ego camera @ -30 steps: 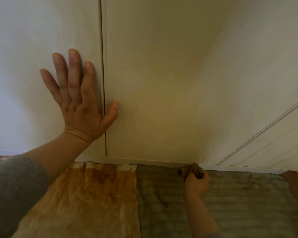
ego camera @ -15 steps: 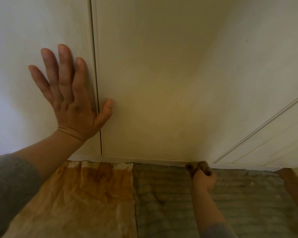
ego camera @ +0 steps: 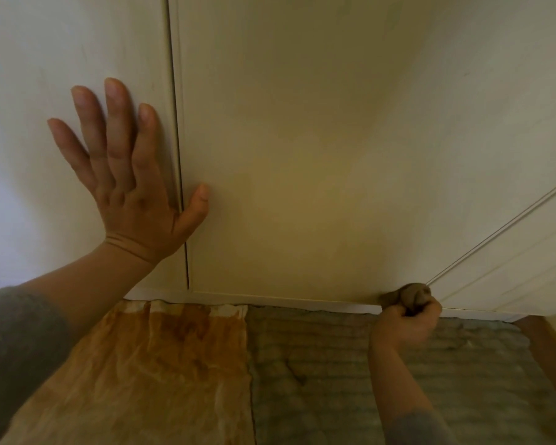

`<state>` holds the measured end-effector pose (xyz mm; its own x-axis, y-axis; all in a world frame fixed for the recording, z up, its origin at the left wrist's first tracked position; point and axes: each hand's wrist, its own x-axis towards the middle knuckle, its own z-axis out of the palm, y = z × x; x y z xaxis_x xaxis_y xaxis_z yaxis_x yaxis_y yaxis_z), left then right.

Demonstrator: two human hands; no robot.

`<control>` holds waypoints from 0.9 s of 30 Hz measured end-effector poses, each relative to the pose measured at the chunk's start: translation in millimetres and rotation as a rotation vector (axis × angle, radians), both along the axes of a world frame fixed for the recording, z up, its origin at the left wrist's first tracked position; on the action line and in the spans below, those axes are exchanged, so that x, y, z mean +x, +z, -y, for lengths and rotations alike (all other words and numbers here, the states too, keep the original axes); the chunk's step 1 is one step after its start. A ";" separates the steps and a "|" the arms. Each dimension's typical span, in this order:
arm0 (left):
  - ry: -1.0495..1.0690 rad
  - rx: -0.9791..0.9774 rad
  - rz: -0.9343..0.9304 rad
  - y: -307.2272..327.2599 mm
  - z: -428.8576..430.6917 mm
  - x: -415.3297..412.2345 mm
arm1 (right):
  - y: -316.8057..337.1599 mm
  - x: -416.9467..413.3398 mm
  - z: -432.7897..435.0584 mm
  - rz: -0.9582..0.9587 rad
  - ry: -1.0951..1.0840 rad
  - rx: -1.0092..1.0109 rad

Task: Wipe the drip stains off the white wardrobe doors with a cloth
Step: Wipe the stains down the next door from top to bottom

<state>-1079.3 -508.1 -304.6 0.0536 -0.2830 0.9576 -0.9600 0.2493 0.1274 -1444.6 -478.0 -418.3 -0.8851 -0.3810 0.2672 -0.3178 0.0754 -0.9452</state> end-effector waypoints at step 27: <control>-0.002 0.025 0.055 8.7 -6.6 0.2 | -23.0 222.8 -33.6 -0.489 0.961 0.005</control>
